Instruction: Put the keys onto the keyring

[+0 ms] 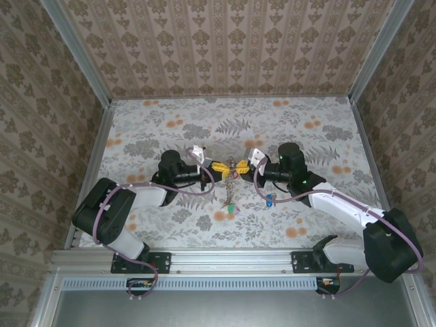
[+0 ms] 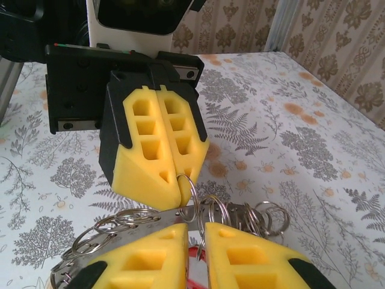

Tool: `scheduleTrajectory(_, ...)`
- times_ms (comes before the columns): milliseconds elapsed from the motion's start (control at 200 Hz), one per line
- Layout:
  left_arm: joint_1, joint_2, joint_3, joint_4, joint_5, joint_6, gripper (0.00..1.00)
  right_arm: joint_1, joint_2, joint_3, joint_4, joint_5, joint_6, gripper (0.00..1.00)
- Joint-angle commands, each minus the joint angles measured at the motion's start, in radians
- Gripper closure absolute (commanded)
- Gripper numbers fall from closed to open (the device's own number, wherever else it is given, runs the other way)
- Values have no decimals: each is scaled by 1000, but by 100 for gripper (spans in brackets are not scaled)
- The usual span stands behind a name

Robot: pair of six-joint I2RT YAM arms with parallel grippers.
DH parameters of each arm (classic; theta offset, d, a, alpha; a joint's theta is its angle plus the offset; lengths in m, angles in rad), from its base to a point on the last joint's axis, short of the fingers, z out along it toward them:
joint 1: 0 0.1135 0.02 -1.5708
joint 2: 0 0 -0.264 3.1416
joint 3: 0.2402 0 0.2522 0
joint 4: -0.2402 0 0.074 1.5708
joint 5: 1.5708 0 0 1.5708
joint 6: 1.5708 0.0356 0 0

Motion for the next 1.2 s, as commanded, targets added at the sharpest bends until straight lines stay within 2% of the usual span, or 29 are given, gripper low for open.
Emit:
scheduleTrajectory(0,8,-43,1,40,10,-4,100,3,29,37,65,-61,30,83)
scheduleTrajectory(550,8,-60,6,32,20,-4,100,17,98,71,96,-64,45,78)
scheduleTrajectory(815,8,-64,9,40,11,-7,100,20,118,65,93,-66,44,81)
scheduleTrajectory(935,8,-64,12,35,10,-4,100,20,119,70,72,-59,33,90)
scheduleTrajectory(1015,9,-71,17,-10,4,20,100,22,112,86,10,-60,-5,96)
scheduleTrajectory(1065,8,-86,24,-70,-2,53,96,27,106,103,-48,-54,-46,98)
scheduleTrajectory(1195,4,-142,57,-310,-19,198,88,29,95,161,-219,-54,-151,100)
